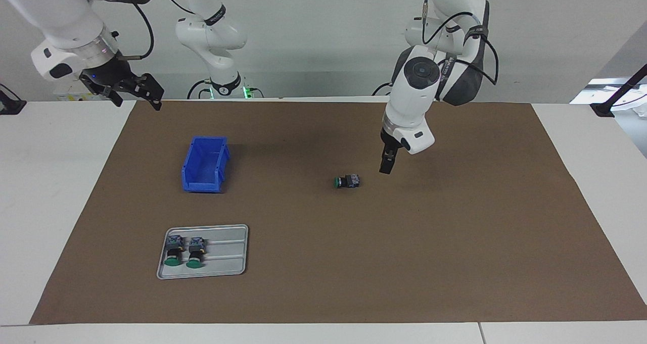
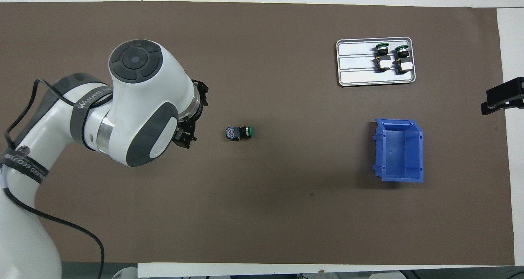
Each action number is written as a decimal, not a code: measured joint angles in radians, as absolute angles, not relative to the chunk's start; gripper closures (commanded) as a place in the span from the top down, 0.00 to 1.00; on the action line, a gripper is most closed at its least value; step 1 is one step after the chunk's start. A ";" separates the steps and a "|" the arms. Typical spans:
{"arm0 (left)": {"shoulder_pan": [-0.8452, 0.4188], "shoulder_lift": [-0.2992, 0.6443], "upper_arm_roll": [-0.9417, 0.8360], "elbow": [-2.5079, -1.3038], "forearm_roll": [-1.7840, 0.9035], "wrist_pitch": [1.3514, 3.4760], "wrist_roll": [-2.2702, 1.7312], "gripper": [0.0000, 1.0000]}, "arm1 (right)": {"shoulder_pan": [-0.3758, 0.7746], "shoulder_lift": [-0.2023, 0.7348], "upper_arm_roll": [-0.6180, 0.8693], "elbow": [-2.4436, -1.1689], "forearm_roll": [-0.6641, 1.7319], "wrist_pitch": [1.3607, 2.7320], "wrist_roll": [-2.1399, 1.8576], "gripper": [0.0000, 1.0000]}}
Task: Place and press button with both arms
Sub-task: 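Move the left gripper over the green button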
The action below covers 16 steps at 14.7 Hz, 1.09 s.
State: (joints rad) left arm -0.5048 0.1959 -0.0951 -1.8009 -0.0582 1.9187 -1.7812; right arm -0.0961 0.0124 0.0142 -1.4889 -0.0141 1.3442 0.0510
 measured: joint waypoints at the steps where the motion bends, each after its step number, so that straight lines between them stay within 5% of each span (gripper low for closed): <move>1: -0.518 0.214 -0.095 -1.799 -0.059 1.935 -1.825 0.99 | -0.096 0.012 0.013 -1.489 -0.014 1.344 0.051 1.00; 16: -0.639 0.448 -0.094 -1.739 -0.059 2.103 -2.126 0.98 | -0.098 -0.002 -0.012 -1.535 -0.024 1.397 0.012 1.00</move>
